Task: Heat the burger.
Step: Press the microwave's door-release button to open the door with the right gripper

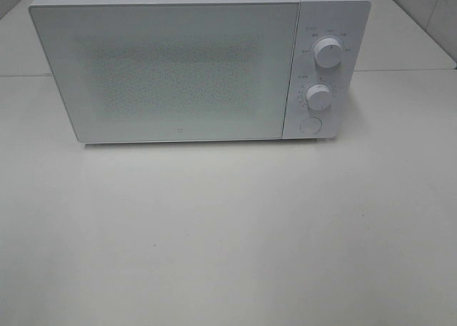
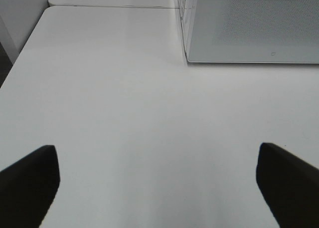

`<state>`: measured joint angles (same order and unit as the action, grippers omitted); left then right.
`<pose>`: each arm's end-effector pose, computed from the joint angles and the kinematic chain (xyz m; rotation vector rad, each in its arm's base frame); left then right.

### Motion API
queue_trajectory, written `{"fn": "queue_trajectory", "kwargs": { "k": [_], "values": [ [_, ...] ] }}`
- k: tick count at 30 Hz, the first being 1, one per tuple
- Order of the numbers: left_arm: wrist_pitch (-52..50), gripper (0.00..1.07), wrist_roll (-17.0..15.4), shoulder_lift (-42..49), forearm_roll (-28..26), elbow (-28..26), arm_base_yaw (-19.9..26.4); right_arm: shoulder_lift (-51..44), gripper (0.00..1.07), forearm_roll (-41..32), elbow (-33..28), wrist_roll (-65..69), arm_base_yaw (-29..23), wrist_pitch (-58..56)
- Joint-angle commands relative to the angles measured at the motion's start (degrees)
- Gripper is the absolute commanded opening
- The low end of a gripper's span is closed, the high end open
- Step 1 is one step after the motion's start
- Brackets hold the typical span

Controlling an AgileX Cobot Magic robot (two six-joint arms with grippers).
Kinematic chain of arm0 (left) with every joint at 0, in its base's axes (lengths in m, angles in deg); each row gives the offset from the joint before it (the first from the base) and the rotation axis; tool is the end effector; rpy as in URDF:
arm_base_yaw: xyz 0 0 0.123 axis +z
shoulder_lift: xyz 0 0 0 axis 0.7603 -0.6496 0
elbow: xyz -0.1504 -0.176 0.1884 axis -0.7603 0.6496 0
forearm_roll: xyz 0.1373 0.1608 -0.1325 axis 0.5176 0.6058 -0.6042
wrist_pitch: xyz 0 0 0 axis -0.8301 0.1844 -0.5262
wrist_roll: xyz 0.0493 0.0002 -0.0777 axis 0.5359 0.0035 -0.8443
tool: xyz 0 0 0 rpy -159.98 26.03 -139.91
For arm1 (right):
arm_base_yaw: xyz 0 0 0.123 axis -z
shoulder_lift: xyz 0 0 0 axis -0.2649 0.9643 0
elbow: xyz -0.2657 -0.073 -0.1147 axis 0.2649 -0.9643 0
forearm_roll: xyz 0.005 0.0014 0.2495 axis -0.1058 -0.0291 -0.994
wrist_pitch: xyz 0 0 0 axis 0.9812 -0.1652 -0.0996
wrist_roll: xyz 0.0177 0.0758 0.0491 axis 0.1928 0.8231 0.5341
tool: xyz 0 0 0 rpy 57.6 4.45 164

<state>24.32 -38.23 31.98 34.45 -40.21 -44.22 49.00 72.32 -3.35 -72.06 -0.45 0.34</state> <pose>-0.0229 -0.0118 0.2794 0.0181 2.0387 -0.0225 0.0195 -0.0041 0.3682 -0.1755 1.9634 0.1011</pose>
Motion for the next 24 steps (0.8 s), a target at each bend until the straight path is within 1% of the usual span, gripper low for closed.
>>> {"fn": "queue_trajectory", "kwargs": {
  "k": [1, 2, 3, 5, 6, 8, 11, 13, 14, 16, 19, 22, 24],
  "values": [
    [-0.69, 1.00, -0.23, 0.69, -0.46, 0.11, 0.17, -4.35, 0.77, 0.92, -3.09, 0.46, 3.15, -0.23],
    [-0.69, 1.00, -0.23, 0.69, -0.46, 0.11, 0.17, -6.76, 0.77, 0.92, -5.04, 0.46, 4.76, -0.17],
    [-0.69, 1.00, -0.23, 0.69, -0.46, 0.11, 0.17, -6.76, 0.77, 0.92, -5.04, 0.46, 4.76, -0.17],
    [-0.69, 1.00, -0.23, 0.69, -0.46, 0.11, 0.17, -10.26, 0.77, 0.92, -7.91, 0.46, 6.93, -0.17],
    [-0.69, 1.00, -0.23, 0.69, -0.46, 0.11, 0.17, -10.26, 0.77, 0.92, -7.91, 0.46, 6.93, -0.17],
    [-0.69, 1.00, -0.23, 0.69, -0.46, 0.11, 0.17, -13.29, 0.77, 0.92, -10.60, 0.46, 8.54, -0.17],
    [-0.69, 1.00, -0.23, 0.69, -0.46, 0.11, 0.17, -14.09, 0.77, 0.92, -11.63, 0.46, 8.94, -0.17],
    [-0.69, 1.00, -0.23, 0.69, -0.46, 0.11, 0.17, -15.87, 0.77, 0.74, -14.95, 0.46, 9.74, -0.17],
    [-0.69, 1.00, -0.23, 0.69, -0.46, 0.11, 0.17, -15.87, 0.77, 0.74, -14.95, 0.46, 9.74, -0.17],
    [-0.69, 1.00, -0.23, 0.69, -0.46, 0.11, 0.17, -16.79, 0.77, 0.63, -16.96, 0.46, 9.74, -0.46],
    [-0.69, 1.00, -0.23, 0.69, -0.46, 0.11, 0.17, -17.07, 0.77, 0.69, -17.07, 0.46, 9.74, -0.46],
    [-0.69, 1.00, -0.23, 0.69, -0.46, 0.11, 0.17, -20.40, 0.76, 0.69, -17.07, 0.46, 9.74, -0.46],
    [-0.69, 1.00, -0.23, 0.69, -0.46, 0.11, 0.17, -20.97, 0.75, 0.80, -17.07, 0.46, 9.74, -0.46]
  ]
}}
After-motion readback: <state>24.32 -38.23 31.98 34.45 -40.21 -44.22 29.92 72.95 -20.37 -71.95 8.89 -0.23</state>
